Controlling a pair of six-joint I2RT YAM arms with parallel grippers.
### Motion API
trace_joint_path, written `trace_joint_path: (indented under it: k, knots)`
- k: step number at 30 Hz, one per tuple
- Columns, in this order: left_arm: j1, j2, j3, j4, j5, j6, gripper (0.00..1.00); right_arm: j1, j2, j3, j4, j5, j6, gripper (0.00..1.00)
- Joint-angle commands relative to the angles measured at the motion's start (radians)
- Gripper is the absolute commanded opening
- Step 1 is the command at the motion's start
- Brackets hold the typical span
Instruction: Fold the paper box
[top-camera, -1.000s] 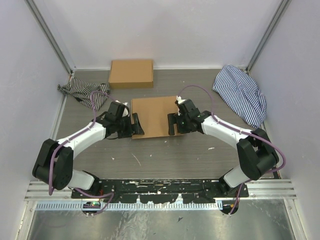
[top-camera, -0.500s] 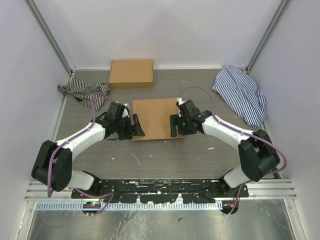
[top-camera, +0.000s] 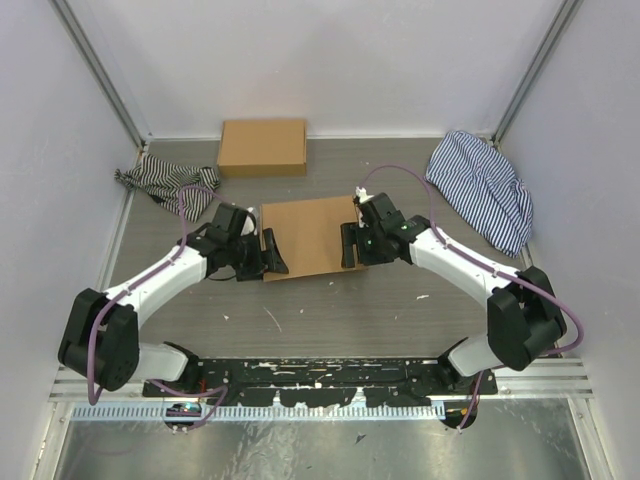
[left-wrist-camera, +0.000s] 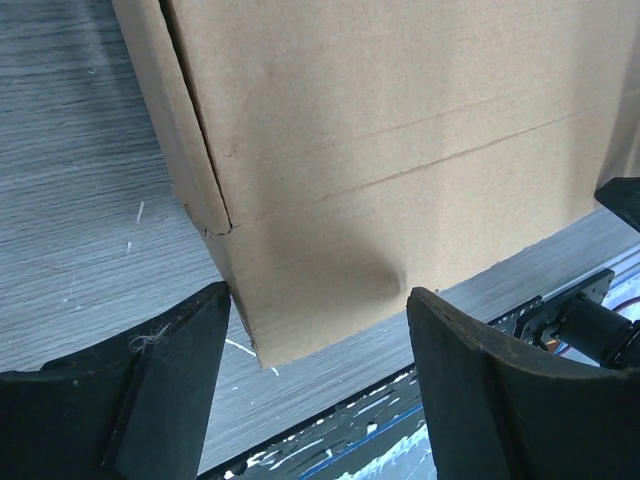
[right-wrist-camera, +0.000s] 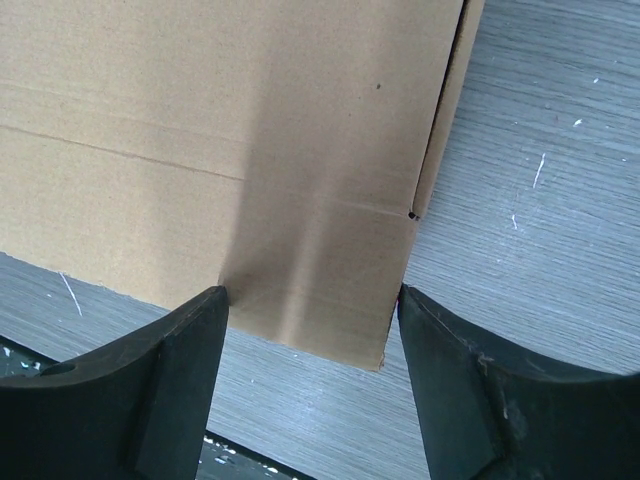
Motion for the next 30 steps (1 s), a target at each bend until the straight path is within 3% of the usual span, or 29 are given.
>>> trace_joint_path:
  k: [1, 21, 30]
  knots:
    - [-0.006, -0.022, 0.039, -0.014, 0.043, -0.007, 0.77, 0.009, -0.036, 0.035, 0.021, -0.023, 0.018, 0.73]
    - [-0.006, 0.002, 0.048, -0.055, 0.024, 0.027, 0.76, 0.01, -0.025, -0.046, 0.091, 0.063, 0.016, 0.7]
    - [-0.006, 0.065, 0.005, 0.07, 0.087, -0.006, 0.73, 0.011, -0.025, -0.109, 0.186, 0.023, 0.024, 0.64]
